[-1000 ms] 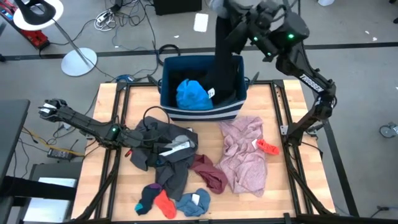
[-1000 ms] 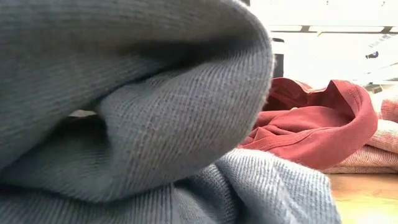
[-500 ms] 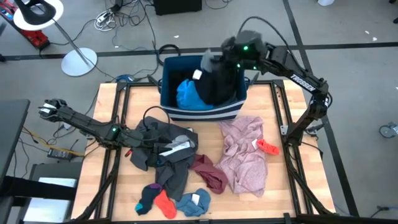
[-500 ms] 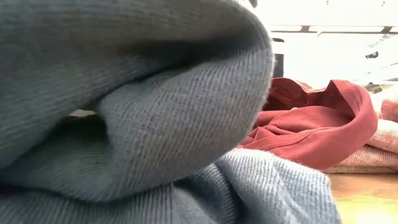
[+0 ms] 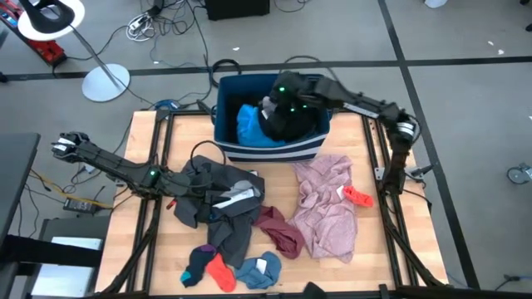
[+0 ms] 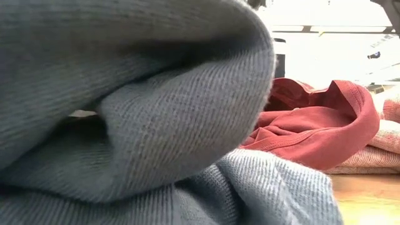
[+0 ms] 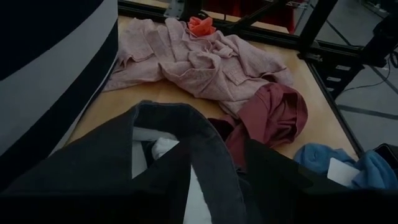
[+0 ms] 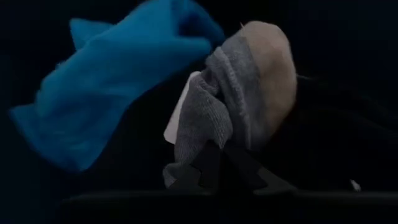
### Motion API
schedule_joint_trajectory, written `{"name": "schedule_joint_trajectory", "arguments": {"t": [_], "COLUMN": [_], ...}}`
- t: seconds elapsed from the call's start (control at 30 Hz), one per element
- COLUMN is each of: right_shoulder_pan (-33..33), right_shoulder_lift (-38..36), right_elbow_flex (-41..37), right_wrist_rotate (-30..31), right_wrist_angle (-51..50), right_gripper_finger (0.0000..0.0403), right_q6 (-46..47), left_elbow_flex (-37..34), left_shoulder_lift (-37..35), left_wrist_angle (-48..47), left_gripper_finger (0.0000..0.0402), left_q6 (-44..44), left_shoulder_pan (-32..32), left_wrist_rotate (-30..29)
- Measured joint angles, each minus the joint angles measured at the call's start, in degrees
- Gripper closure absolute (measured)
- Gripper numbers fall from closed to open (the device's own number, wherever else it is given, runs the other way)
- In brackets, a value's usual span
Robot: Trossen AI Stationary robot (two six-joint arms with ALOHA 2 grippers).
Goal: Sort clothes
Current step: Put the gray sock into the laundry bin
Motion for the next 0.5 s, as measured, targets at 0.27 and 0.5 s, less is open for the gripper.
{"name": "schedule_joint_trajectory", "arguments": {"t": [0.27, 0.5], "right_shoulder_pan": [-2.29, -2.36], "right_shoulder_lift": [6.55, 4.69], "right_elbow_flex": [0.01, 0.01], "right_wrist_rotate": [-2.27, -3.24], "right_wrist_angle": [-0.36, 1.19], "right_gripper_finger": [0.0371, 0.0323], "right_q6": [-0.02, 1.26], "left_elbow_flex": [0.0, 0.0], "left_shoulder_lift": [0.0, 0.0], "left_wrist_angle": [1.19, 1.32], "left_gripper_finger": [0.0245, 0.0245], "left_q6": [0.0, 0.0], "left_shoulder_pan": [0.0, 0.0], "left_wrist_rotate": [0.0, 0.0]}}
